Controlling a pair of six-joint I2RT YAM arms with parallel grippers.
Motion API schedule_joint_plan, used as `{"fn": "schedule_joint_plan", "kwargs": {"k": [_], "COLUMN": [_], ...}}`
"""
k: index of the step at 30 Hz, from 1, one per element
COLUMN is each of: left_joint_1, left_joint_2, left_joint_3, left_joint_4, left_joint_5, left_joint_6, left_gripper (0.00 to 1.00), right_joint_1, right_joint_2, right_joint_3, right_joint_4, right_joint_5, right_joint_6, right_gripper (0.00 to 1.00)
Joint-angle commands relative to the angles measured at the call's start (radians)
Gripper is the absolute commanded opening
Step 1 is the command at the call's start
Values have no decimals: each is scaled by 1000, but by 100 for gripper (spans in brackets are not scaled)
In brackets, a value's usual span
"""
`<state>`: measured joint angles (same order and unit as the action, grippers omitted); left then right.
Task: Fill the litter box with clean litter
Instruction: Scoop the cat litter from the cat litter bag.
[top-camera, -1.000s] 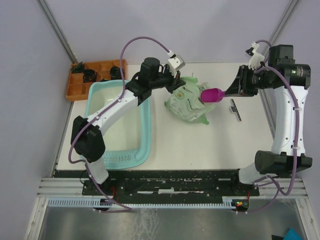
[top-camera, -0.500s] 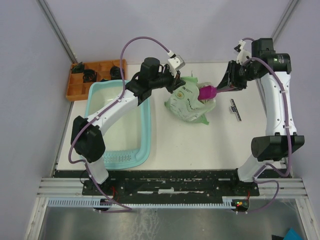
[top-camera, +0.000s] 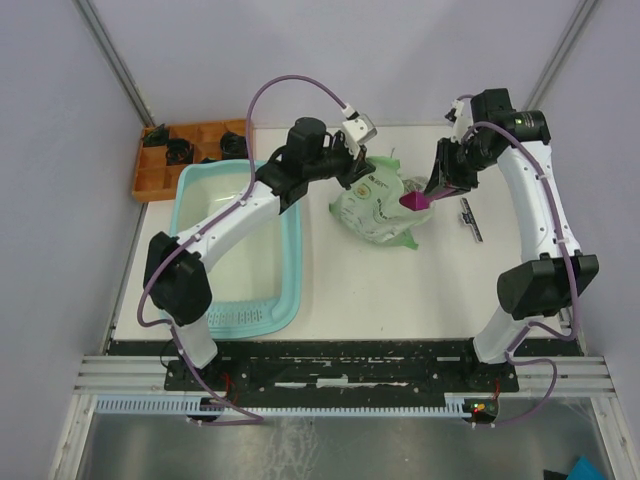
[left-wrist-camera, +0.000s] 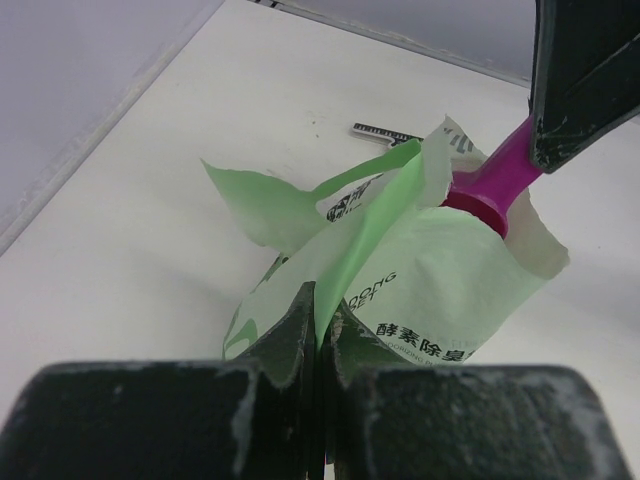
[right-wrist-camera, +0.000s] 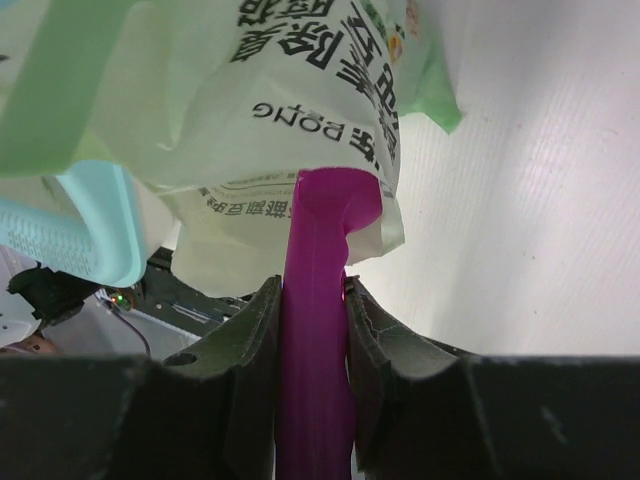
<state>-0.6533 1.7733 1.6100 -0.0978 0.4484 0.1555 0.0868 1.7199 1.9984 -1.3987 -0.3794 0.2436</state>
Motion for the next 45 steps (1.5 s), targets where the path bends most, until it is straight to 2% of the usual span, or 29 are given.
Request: {"fn": "schedule_joint_plan", "kwargs": {"k": [1, 7, 20, 29, 36, 41, 45], "left_joint_1": [-30, -31, -34, -48, -51, -54, -57], "left_joint_2": [-19, -49, -13, 11, 30, 28, 28], "left_joint_3": [77, 37, 101, 125, 171, 172, 169], "left_joint_4": [114, 174, 178, 168, 129, 123, 116], "left_joint_5": [39, 30, 28, 1, -14, -20, -19], "left_joint_6": [27, 10, -23, -40, -31, -37, -37], "left_gripper": [3, 3, 3, 3, 3, 3, 3], "right_joint_1": [-1, 5, 83, 92, 92, 99, 111], "right_joint_2": [-21, 6, 200, 287, 243, 176, 185], "right_joint_3": [-53, -48, 70, 95, -94, -259, -318], "right_joint_4": [24, 37, 55, 77, 255, 430, 504], "right_joint_5": [82, 87, 67, -13, -67, -17, 12], "right_joint_6": [-21, -38, -41, -46, -6, 19, 45], "right_gripper": [2, 2, 2, 2, 2, 2, 2]}}
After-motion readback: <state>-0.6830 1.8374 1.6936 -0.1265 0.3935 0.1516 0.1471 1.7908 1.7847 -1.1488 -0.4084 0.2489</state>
